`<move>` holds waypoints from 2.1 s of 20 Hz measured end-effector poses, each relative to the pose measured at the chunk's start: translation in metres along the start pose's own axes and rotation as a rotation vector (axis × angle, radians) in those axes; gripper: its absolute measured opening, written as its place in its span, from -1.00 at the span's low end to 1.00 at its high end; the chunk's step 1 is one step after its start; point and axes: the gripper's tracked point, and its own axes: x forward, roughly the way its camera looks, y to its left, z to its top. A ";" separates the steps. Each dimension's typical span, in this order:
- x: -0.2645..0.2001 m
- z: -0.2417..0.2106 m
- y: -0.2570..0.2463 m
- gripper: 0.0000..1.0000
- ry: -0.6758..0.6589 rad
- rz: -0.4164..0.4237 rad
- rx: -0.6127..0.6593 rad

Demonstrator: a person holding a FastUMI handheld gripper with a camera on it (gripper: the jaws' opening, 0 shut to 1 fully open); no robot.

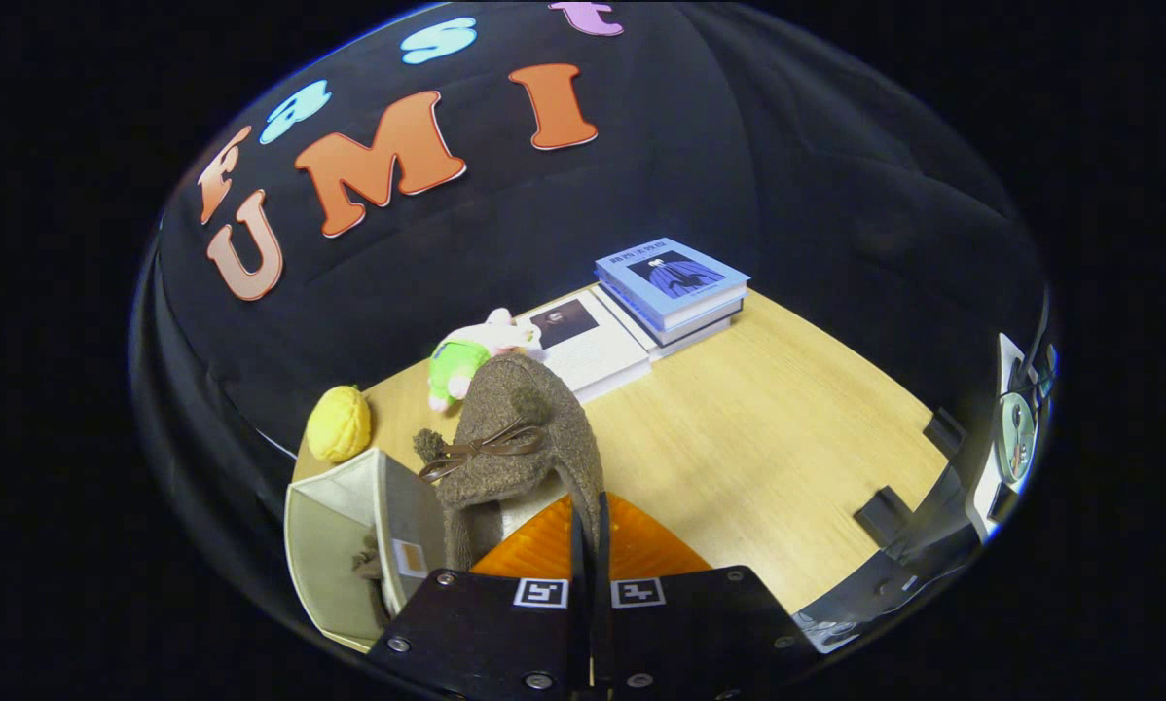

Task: Open the storage box then place both shoes into the box .Put the left shoe in first, then the right shoe, with the right side of both shoes facing outward in a uniform manner.

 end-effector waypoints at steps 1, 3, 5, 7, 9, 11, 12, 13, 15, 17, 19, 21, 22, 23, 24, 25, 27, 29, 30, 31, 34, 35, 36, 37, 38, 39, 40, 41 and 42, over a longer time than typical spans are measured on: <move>-0.005 -0.001 0.016 -0.96 -0.001 0.016 0.002; -0.015 -0.004 0.044 -0.96 -0.002 0.039 -0.004; -0.023 -0.011 0.070 -0.96 0.000 0.064 -0.006; -0.030 -0.018 0.096 -0.97 0.001 0.093 0.002; -0.033 -0.028 0.115 -0.96 0.014 0.116 0.003; -0.033 -0.041 0.131 -0.96 0.035 0.129 -0.006; -0.033 -0.047 0.136 -0.96 0.043 0.134 -0.014; -0.033 -0.053 0.140 -0.96 0.051 0.138 -0.022; -0.030 -0.065 0.144 -0.95 0.070 0.137 -0.038; -0.025 -0.075 0.149 -0.95 0.083 0.136 -0.042; -0.020 -0.085 0.149 -0.94 0.098 0.129 -0.049; -0.018 -0.102 0.154 -0.93 0.142 0.148 -0.055; -0.020 -0.104 0.160 -0.77 0.146 0.175 -0.046; -0.023 -0.101 0.167 -0.62 0.133 0.202 -0.027; -0.024 -0.096 0.171 -0.17 0.120 0.221 -0.022; -0.027 -0.092 0.168 0.09 0.110 0.221 -0.034; -0.030 -0.080 0.161 0.59 0.077 0.204 -0.065; -0.035 -0.065 0.155 0.84 0.047 0.213 -0.080; -0.039 -0.057 0.149 0.97 0.034 0.210 -0.088; -0.042 -0.048 0.142 0.97 0.021 0.200 -0.099; -0.055 -0.003 0.118 0.97 -0.057 0.165 -0.140; -0.062 0.016 0.109 0.97 -0.095 0.154 -0.149; -0.069 0.033 0.100 0.97 -0.128 0.140 -0.154; -0.075 0.048 0.090 0.98 -0.162 0.123 -0.155; -0.081 0.062 0.081 0.97 -0.190 0.109 -0.158; -0.089 0.076 0.073 0.97 -0.218 0.103 -0.161; -0.098 0.088 0.065 0.97 -0.241 0.099 -0.164; -0.108 0.102 0.056 0.97 -0.269 0.092 -0.166; -0.116 0.114 0.047 0.97 -0.295 0.082 -0.175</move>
